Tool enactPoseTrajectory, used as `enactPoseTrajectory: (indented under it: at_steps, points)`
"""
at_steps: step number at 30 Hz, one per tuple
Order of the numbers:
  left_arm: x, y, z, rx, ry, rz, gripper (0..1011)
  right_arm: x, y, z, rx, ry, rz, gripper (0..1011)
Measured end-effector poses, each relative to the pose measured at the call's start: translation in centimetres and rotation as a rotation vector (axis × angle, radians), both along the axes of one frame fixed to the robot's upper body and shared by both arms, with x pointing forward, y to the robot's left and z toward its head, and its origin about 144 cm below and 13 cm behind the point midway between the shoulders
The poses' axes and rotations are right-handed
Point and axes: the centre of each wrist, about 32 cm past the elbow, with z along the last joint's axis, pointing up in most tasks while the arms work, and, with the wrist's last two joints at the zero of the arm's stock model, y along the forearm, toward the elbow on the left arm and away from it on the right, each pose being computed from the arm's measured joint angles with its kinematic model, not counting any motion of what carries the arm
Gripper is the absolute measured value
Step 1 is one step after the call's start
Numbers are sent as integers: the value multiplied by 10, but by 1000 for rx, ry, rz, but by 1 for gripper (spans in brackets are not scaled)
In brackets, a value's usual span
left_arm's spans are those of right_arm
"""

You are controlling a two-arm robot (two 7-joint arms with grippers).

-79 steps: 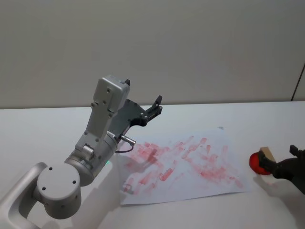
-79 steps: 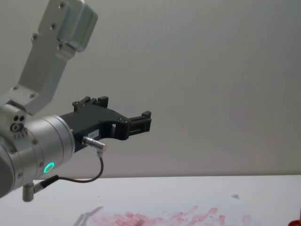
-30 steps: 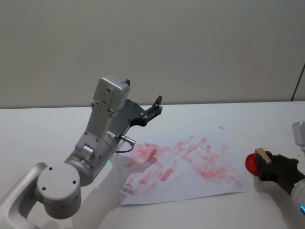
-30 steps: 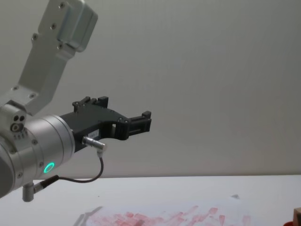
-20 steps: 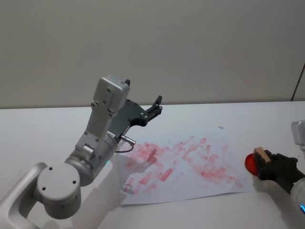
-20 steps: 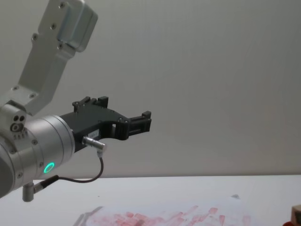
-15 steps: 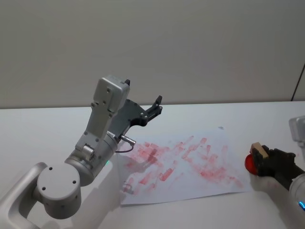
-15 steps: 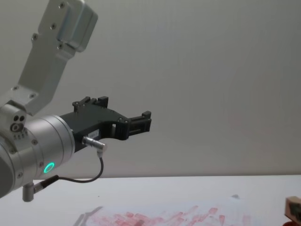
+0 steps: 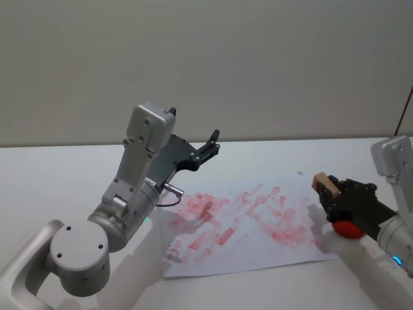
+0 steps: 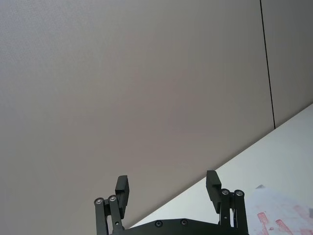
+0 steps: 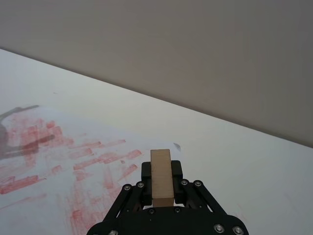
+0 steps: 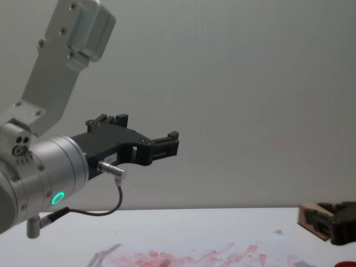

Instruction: Use the one hand to pick up the stamp and affix it onto the A4 paper.

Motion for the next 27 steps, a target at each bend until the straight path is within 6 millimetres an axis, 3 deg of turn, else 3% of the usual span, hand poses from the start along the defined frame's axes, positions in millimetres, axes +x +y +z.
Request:
enactPoseTrajectory:
  at_steps: [14, 27]
  points:
    - [0, 0, 0, 0, 0, 0, 1001, 20, 6, 2, 2, 11, 206, 217]
    - [0, 0, 0, 0, 0, 0, 1001, 41, 8, -15, -8, 139, 391, 216]
